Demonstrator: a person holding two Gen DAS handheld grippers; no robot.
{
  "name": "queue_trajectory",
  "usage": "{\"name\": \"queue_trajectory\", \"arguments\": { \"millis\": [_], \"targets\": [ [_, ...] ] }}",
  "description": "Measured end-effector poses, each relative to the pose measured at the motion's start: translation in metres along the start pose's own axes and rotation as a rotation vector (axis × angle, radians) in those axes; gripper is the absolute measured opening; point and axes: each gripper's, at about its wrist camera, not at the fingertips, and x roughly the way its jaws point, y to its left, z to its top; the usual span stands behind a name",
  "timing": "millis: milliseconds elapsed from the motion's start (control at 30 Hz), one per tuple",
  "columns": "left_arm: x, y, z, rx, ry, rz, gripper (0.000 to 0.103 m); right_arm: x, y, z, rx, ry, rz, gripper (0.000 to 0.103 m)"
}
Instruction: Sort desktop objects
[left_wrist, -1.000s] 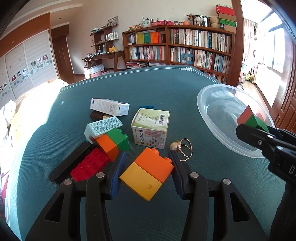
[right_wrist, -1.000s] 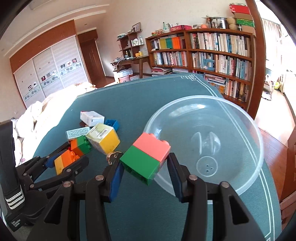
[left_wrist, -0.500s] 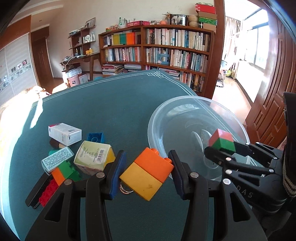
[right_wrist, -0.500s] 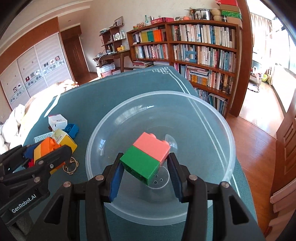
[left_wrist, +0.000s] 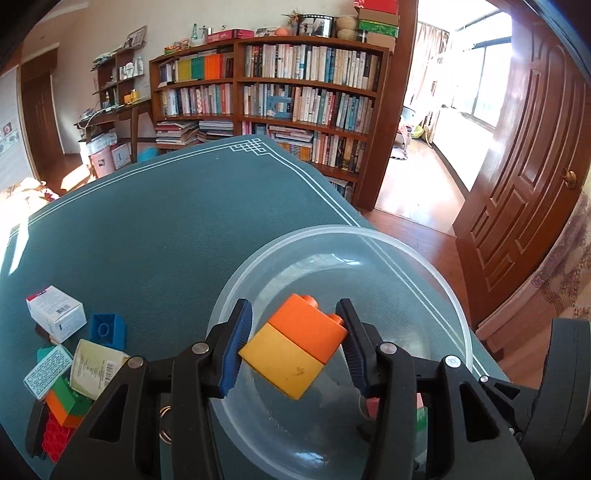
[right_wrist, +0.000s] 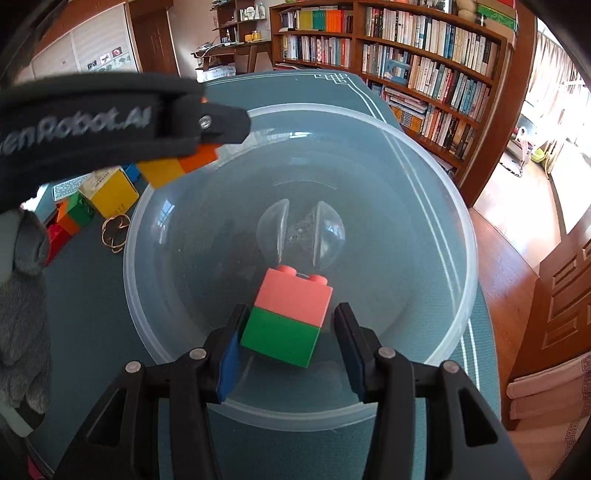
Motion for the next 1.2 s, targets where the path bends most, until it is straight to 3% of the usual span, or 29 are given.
{"name": "queue_trajectory", "arguments": {
  "millis": [133,167,267,367,433,633,800,1000,1100,1200],
  "targets": [
    [0.013,-0.010,-0.004,0.070,0.068,-0.090,0.051,-0.011,0.001,-0.014,0.053,-0.009,-0.008,0.064],
    [0.013,-0.009,-0.006,0.066,0.084,-0.113,0.051,-0.014,0.002,-0.016,0.071,-0.024,-0.014,0.070],
    [0.002,0.001,-0.012,0.037,0.074,-0.139,0.051,-0.026,0.006,-0.022,0.134,-0.083,-0.006,0.073],
    [-0.013,0.009,-0.015,0.045,0.040,-0.101,0.053,-0.033,0.014,-0.022,0.198,-0.120,0.030,0.073],
    [-0.023,0.017,-0.015,0.043,0.008,-0.063,0.061,-0.036,0.022,-0.019,0.223,-0.142,0.053,0.073],
    [-0.045,0.056,-0.023,0.004,-0.051,0.054,0.063,-0.040,0.056,0.000,0.176,-0.209,0.078,0.073],
    [-0.054,0.100,-0.038,-0.087,-0.041,0.109,0.063,-0.040,0.076,0.009,0.150,-0.254,0.086,0.073],
    [-0.060,0.126,-0.053,-0.110,-0.027,0.152,0.063,-0.050,0.098,0.007,0.135,-0.295,0.138,0.073],
    [-0.061,0.133,-0.062,-0.104,-0.016,0.179,0.063,-0.053,0.116,0.006,0.103,-0.299,0.211,0.073],
    [-0.064,0.144,-0.072,-0.102,-0.001,0.202,0.063,-0.044,0.134,0.004,0.068,-0.240,0.294,0.073]
  ]
}}
